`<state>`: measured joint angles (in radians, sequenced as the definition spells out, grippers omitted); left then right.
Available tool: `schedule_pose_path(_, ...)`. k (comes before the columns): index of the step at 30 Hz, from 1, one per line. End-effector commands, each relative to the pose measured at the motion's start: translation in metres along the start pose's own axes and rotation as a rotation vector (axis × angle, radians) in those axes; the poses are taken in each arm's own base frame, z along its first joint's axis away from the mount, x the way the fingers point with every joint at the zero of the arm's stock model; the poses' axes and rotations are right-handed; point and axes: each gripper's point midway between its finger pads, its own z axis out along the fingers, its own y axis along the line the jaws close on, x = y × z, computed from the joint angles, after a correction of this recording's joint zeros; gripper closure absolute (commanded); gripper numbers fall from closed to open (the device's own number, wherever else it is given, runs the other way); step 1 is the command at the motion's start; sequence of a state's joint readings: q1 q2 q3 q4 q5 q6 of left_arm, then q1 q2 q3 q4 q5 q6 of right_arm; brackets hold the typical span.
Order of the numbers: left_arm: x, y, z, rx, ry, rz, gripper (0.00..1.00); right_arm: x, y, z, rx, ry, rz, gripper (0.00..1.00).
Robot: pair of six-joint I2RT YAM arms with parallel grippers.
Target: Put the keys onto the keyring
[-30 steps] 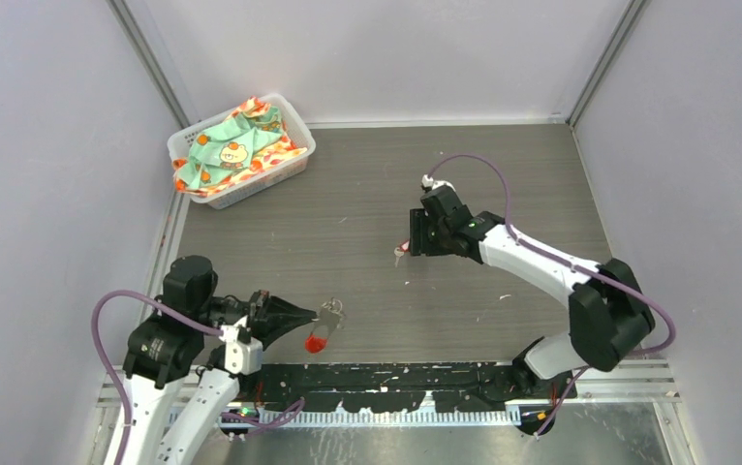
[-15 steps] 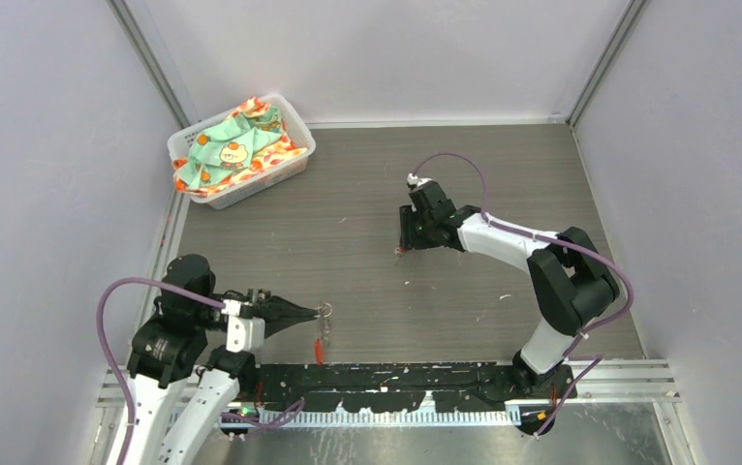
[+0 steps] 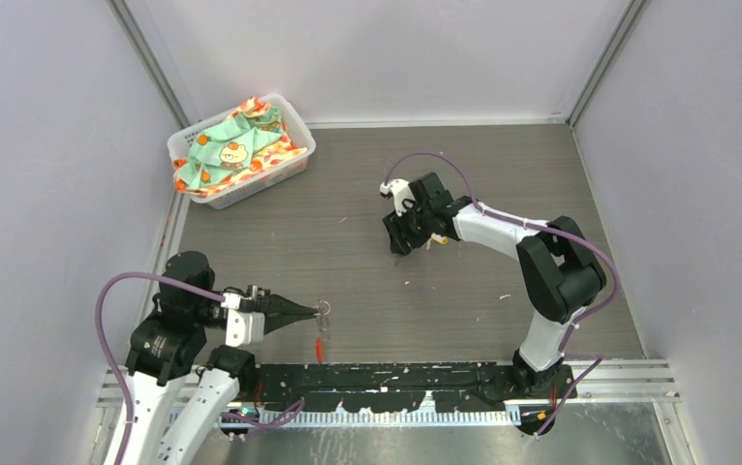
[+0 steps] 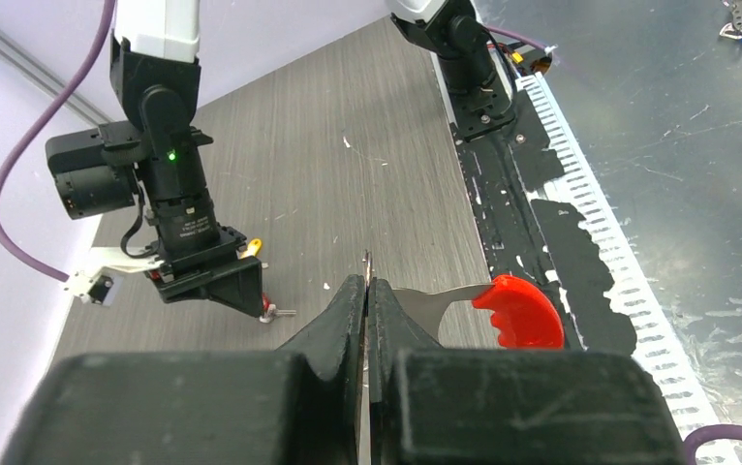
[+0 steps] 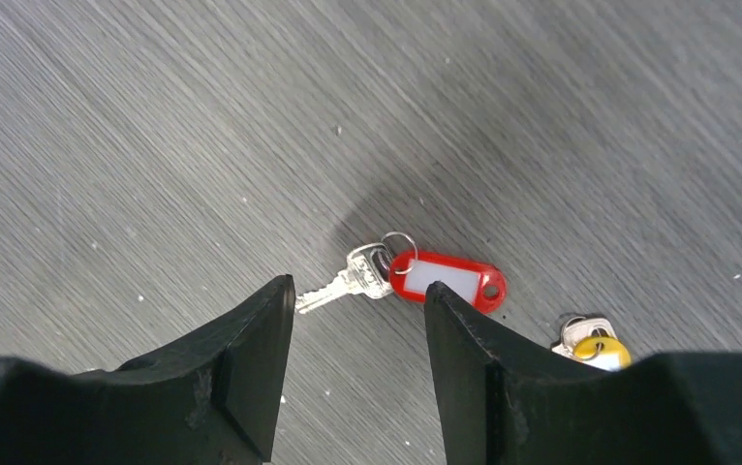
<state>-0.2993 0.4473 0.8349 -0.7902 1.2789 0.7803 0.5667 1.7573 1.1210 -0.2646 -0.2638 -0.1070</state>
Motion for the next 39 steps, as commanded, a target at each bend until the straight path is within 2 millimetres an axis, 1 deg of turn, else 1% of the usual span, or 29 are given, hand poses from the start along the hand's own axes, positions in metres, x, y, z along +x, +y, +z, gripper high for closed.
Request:
schedule_pose_path(1,-0.016,0.003,-0.002,-0.003,-0.013,0.022,1.00,-0.001,-0.001,0.001,-0.071,0.001,-0.115,0.44)
schedule_pose_path(4,-0.016,0.002,-0.002,-0.004,-0.012,0.022,1.00,0.002,-0.004,0.005,-0.076,0.011,-0.142,0.48)
schedule_pose_path(8,-0.017,0.004,-0.002,-0.003,-0.011,0.018,1.00,0.001,-0.011,0.010,-0.055,0.020,-0.173,0.52)
schedule_pose_path(11,-0.018,0.005,-0.002,-0.005,-0.010,0.020,1.00,-0.002,-0.010,0.011,-0.065,0.011,-0.186,0.54)
schedule_pose_path(16,-0.019,0.008,-0.003,-0.012,-0.004,0.025,1.00,0.001,-0.011,0.016,-0.072,0.033,-0.185,0.57)
schedule_pose_path(24,-0.020,0.007,-0.004,-0.015,-0.001,0.029,1.00,0.001,-0.013,0.023,-0.073,0.039,-0.168,0.64)
schedule_pose_path(33,-0.018,0.006,-0.004,-0.014,0.006,0.042,1.00,-0.002,-0.008,0.027,-0.100,0.036,-0.130,0.79)
schedule_pose_path(37,-0.016,0.005,-0.005,-0.012,0.017,0.051,1.00,-0.001,-0.002,0.028,-0.128,0.039,-0.105,0.79)
schedule_pose_path(39,-0.014,0.004,-0.005,-0.012,0.026,0.058,1.00,0.001,-0.002,0.029,-0.128,0.046,-0.095,0.79)
